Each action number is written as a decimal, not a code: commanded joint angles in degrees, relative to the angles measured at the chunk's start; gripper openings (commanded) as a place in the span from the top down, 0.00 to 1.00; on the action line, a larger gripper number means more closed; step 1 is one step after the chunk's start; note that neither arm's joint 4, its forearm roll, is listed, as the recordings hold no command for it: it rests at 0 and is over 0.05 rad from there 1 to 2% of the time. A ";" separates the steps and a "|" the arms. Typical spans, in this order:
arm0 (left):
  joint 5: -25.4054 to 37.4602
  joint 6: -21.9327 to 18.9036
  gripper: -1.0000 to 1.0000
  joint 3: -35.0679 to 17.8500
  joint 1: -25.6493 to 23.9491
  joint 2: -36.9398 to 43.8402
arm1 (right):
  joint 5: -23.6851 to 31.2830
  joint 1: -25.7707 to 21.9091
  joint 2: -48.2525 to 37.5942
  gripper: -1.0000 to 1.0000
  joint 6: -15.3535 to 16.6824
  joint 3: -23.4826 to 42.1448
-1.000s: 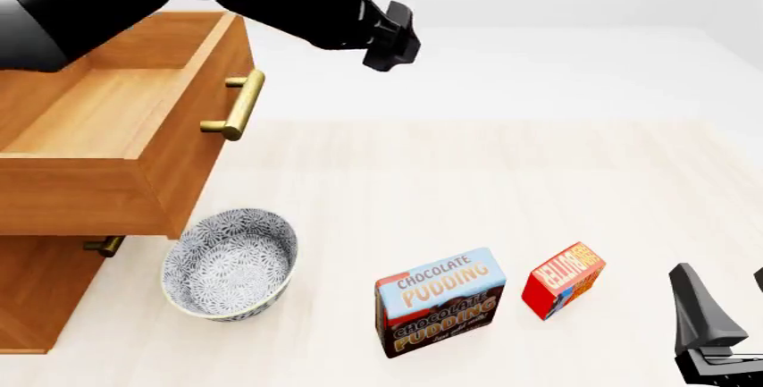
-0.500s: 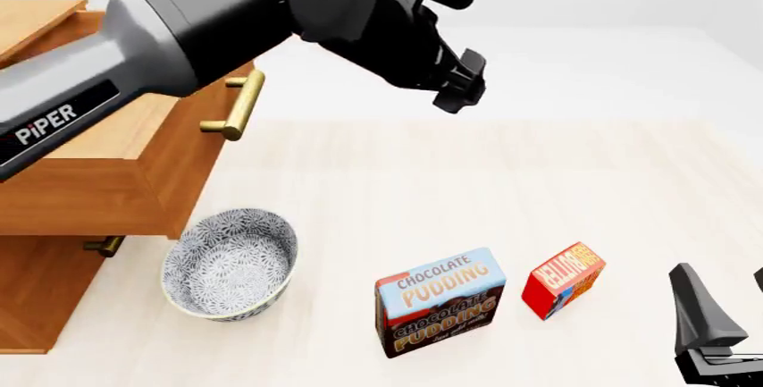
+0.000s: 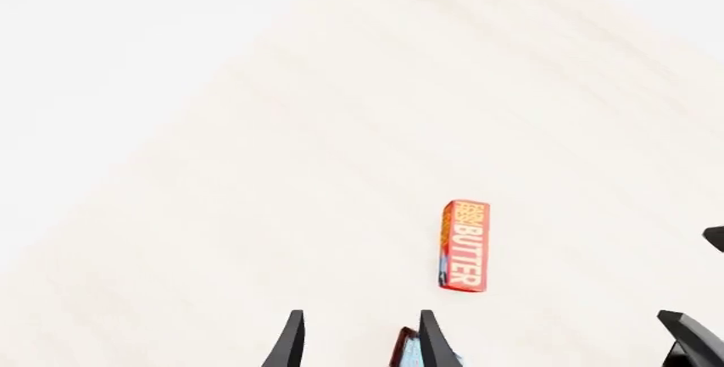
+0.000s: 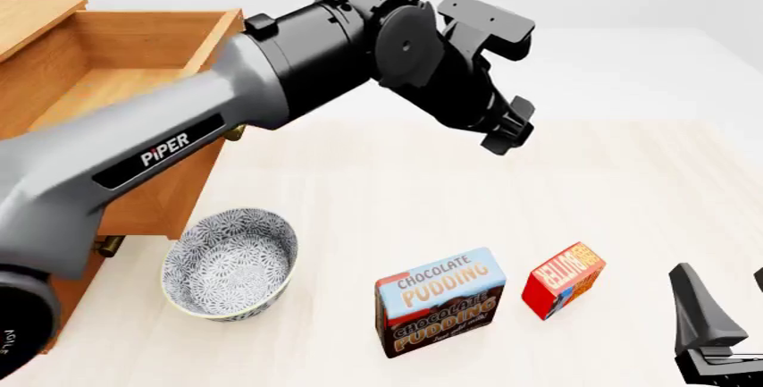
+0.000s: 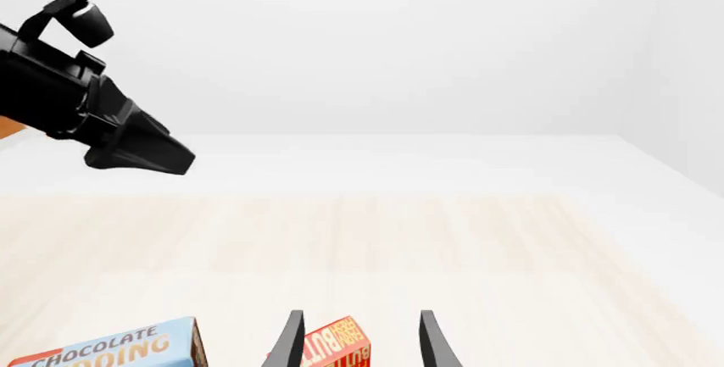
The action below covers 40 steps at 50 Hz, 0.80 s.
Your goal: Put the butter at the back in the top drawer of the cabinet and close it.
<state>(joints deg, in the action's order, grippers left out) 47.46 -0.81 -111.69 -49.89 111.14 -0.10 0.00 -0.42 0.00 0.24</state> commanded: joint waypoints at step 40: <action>0.70 5.49 0.00 -5.64 -5.57 11.77 | 0.00 0.00 0.00 0.00 0.00 0.00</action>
<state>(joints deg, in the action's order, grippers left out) 47.87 3.39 -116.46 -54.60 121.22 -0.10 0.00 -0.42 0.00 0.24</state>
